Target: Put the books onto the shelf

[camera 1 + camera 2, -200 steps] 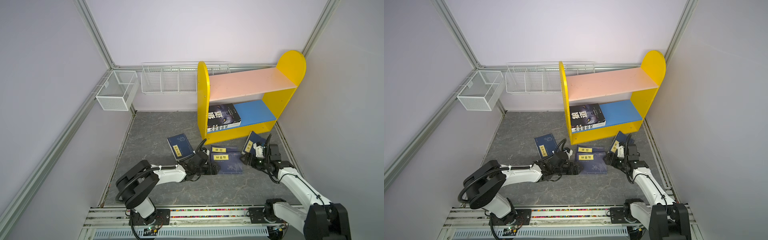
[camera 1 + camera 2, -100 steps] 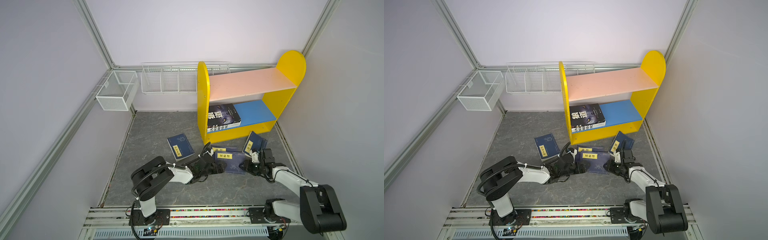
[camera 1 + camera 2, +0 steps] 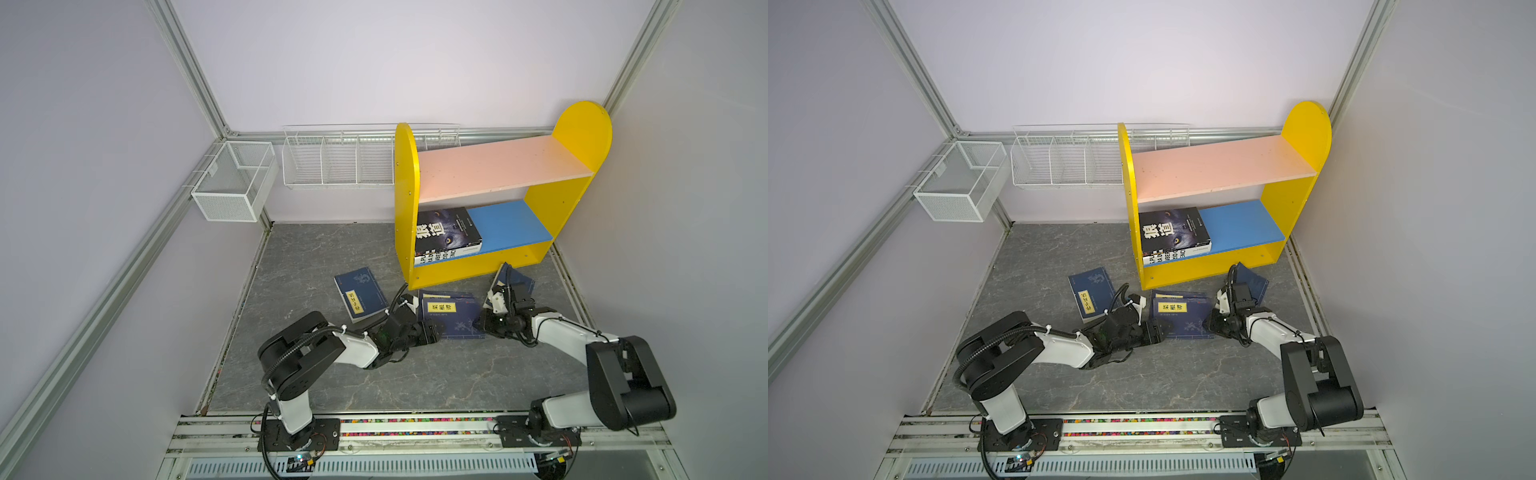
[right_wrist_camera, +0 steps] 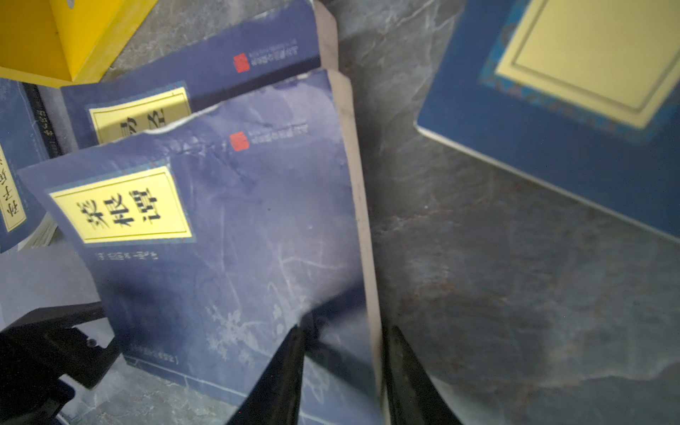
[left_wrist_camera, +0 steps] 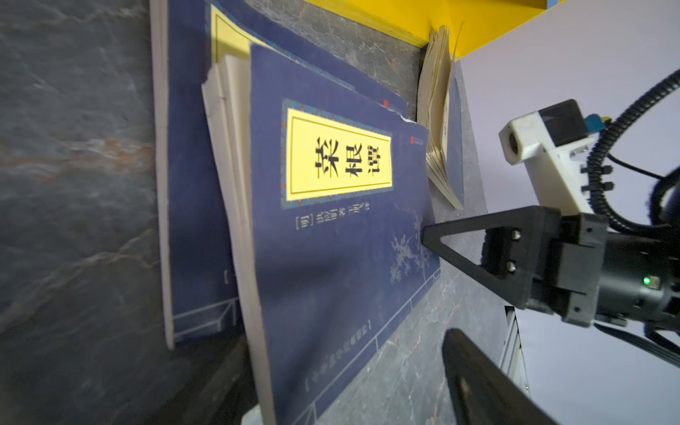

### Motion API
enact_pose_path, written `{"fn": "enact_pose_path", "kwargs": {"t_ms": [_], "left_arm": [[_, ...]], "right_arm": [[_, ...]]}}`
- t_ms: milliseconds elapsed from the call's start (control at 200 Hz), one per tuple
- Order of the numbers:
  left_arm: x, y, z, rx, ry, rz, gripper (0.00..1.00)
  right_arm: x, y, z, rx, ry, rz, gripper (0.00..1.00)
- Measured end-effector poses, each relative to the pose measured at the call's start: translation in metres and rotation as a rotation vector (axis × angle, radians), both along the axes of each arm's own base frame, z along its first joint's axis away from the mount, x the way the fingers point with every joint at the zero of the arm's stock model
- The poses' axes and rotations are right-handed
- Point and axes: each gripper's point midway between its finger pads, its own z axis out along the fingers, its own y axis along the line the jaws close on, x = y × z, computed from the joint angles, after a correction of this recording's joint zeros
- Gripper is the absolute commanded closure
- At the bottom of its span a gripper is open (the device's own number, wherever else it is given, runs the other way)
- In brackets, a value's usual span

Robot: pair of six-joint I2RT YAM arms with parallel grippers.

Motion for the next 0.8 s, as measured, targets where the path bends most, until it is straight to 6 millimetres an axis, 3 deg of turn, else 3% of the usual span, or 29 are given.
{"fn": "enact_pose_path", "kwargs": {"t_ms": [225, 335, 525, 800], "left_arm": [[0.002, -0.005, 0.057, -0.137, -0.070, 0.000, 0.29], [0.003, -0.010, 0.073, -0.194, -0.077, -0.004, 0.35], [0.003, -0.012, 0.077, -0.220, -0.055, 0.003, 0.49], [0.006, -0.004, 0.061, -0.138, -0.016, 0.048, 0.70]], "right_arm": [[0.003, 0.003, 0.003, 0.014, -0.017, 0.011, 0.62], [0.004, 0.005, 0.004, 0.027, -0.023, 0.017, 0.62], [0.004, 0.008, 0.005, 0.039, -0.027, 0.028, 0.62], [0.004, 0.009, 0.005, 0.039, -0.030, 0.039, 0.62]]}}
